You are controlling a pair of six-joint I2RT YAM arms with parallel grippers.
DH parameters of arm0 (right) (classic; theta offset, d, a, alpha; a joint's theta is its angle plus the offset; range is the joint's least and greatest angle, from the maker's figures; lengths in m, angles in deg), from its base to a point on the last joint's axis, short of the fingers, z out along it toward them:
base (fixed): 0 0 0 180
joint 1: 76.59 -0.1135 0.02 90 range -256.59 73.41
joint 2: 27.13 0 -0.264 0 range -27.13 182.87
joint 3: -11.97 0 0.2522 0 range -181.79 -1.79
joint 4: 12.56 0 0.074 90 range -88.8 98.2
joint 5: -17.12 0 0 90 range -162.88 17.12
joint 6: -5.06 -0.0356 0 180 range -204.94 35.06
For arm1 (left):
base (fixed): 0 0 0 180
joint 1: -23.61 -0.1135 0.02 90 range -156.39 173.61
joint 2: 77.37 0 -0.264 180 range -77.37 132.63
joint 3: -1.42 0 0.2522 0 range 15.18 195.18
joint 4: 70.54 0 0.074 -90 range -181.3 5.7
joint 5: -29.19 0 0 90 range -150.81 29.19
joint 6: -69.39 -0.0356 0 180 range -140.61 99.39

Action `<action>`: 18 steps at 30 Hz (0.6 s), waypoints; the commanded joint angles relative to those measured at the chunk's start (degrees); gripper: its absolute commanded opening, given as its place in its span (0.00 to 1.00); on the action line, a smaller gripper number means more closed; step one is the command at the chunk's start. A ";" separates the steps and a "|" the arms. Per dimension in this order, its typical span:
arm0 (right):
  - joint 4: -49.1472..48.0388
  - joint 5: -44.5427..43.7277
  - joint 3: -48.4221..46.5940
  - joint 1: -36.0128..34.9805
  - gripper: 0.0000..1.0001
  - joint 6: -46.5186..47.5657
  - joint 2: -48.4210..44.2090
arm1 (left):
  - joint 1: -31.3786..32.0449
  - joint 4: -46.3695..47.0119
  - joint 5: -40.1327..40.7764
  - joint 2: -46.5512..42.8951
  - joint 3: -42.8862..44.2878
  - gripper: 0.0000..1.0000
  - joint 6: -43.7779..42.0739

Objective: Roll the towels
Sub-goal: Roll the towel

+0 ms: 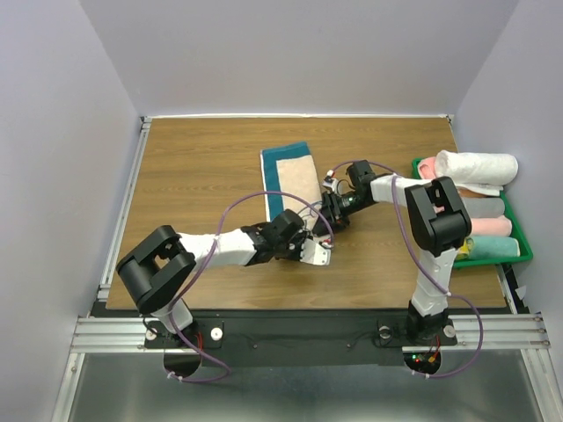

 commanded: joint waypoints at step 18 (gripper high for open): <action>4.82 -10.17 8.26 9.34 0.94 20.63 -35.79 | -17.76 -49.67 -49.27 16.39 22.72 0.06 5.17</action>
